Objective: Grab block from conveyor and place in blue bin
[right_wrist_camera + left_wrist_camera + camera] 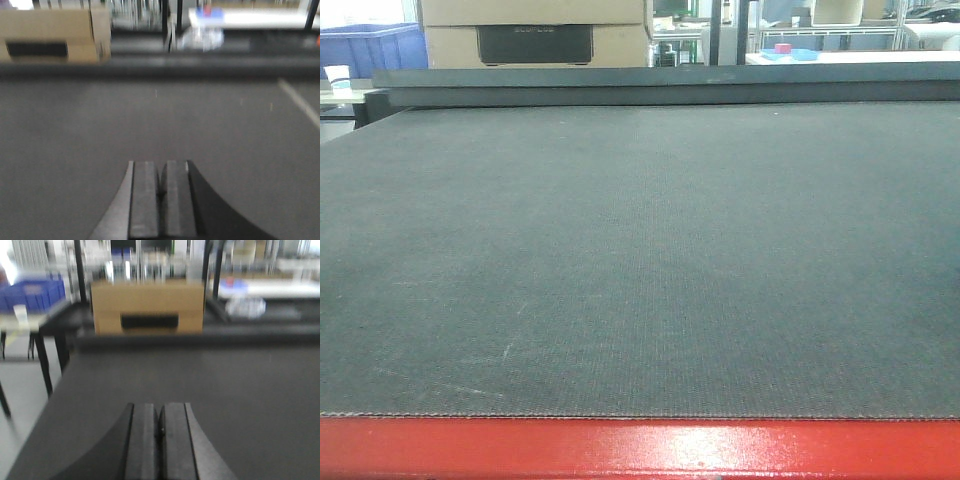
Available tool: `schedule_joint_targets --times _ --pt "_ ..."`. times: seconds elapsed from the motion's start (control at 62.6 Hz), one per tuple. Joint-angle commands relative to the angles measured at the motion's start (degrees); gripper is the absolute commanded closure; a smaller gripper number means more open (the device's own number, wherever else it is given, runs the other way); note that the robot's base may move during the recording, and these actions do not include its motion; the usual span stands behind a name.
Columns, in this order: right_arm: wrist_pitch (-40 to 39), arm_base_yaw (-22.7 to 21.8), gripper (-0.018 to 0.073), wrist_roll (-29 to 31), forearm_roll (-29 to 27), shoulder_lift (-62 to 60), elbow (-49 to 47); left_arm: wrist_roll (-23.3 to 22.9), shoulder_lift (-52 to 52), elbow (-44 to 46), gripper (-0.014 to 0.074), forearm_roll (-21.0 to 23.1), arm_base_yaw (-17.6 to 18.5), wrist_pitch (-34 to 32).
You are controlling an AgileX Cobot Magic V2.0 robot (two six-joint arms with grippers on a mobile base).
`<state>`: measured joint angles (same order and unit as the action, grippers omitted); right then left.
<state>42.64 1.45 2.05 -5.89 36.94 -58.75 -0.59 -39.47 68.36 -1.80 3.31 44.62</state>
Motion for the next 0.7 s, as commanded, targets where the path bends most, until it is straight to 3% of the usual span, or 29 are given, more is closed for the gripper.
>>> schedule_joint_targets --times 0.0,0.272,0.575,0.687 --pt "5.38 -0.2 0.072 0.25 0.92 5.47 -0.8 0.07 -6.4 2.21 0.0707 1.8 0.4 5.77" --pt "17.5 -0.2 0.072 0.25 0.92 20.06 -0.8 0.07 -22.11 2.4 0.0707 7.32 0.4 9.52" --pt "18.67 -0.2 0.072 -0.01 -2.05 33.59 -1.24 -0.29 -34.64 2.4 0.0707 7.21 0.4 13.35" --pt "20.38 0.51 0.07 -4.41 -0.43 37.75 -2.21 -1.54 -37.14 2.01 0.0707 6.82 0.4 13.47"
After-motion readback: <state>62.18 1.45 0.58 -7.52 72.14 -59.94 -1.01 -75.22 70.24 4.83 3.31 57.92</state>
